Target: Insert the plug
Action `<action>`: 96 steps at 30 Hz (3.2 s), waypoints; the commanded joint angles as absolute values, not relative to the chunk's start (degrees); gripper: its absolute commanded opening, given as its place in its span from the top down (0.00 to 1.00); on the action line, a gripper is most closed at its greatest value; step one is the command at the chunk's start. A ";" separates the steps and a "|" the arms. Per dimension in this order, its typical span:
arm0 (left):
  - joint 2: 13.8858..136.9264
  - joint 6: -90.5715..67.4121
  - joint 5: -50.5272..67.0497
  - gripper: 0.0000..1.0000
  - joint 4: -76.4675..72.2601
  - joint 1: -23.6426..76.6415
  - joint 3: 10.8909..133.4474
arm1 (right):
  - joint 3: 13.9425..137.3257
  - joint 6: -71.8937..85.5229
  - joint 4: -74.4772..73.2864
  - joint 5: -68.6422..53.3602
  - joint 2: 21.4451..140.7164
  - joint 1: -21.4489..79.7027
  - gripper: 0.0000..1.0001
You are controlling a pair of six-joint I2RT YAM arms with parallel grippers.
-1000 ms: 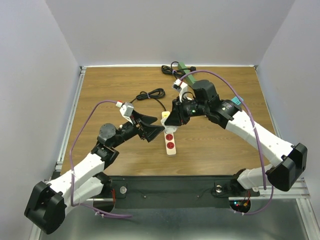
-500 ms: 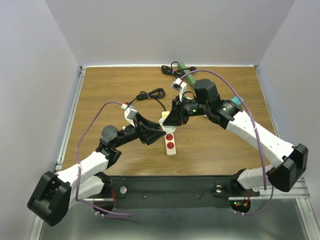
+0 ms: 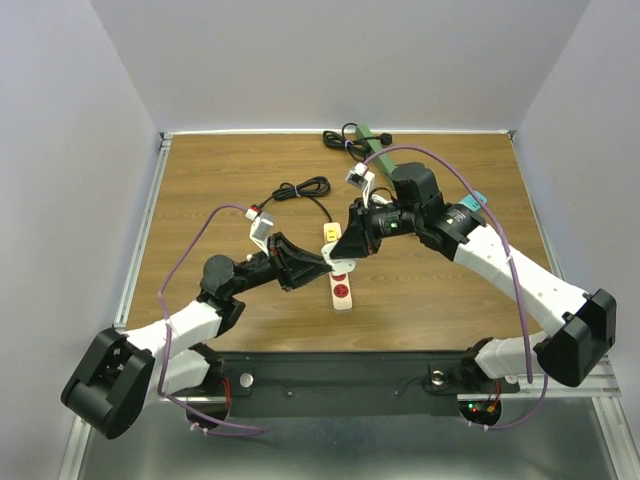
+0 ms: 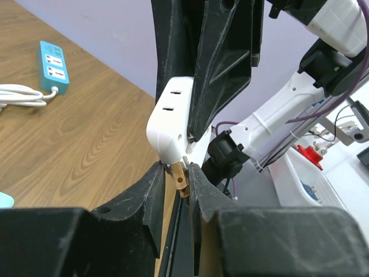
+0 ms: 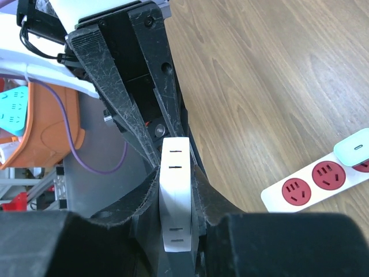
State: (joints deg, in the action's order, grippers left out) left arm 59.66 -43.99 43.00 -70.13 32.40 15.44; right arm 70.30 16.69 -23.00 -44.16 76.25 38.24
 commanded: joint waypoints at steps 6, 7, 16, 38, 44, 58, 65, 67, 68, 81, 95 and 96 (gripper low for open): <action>60.20 -46.05 47.90 1.00 -85.95 32.78 14.68 | 68.91 17.93 -18.72 -46.93 74.88 36.65 1.00; 60.21 -46.23 48.25 1.00 -86.74 32.78 14.50 | 68.65 18.10 -18.63 -46.85 74.88 36.65 1.00; 63.89 -57.46 53.08 1.00 -109.40 32.78 11.87 | 65.22 19.33 -16.09 -49.04 74.00 33.75 1.00; 61.09 -63.11 54.58 1.00 -117.33 32.87 13.36 | 59.06 23.55 -5.80 -54.40 74.62 33.22 1.00; 60.29 -63.37 54.32 1.00 -117.42 32.87 13.18 | 58.27 24.52 -4.13 -54.93 74.62 33.13 1.00; 58.45 -59.86 49.05 1.00 -113.74 32.87 13.09 | 52.57 32.25 -0.44 -51.15 69.44 33.13 0.40; 56.51 -56.51 48.78 1.00 -107.32 32.87 13.80 | 49.75 36.47 9.20 -52.38 68.55 33.57 0.34; 56.34 -56.16 48.52 1.00 -106.79 32.96 13.89 | 49.40 37.35 11.33 -52.91 68.64 34.19 0.33; 56.34 -55.99 48.43 1.00 -106.61 32.87 13.97 | 49.31 37.96 12.12 -52.91 68.64 34.89 0.33; 56.34 -55.72 46.32 1.00 -105.38 32.87 13.54 | 48.87 38.94 16.61 -52.29 69.96 40.25 0.44; 55.19 -55.02 45.35 1.00 -104.07 32.96 12.83 | 46.84 38.50 15.38 -50.71 68.38 40.25 0.68; 55.02 -54.93 45.35 1.00 -103.89 32.87 12.83 | 46.93 38.50 15.38 -50.71 68.38 40.34 0.68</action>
State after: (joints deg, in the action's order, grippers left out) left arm 56.80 -55.99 44.97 -72.60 32.64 12.95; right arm 46.96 39.27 13.26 -52.01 70.00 39.88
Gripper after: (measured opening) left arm 0.202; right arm 0.326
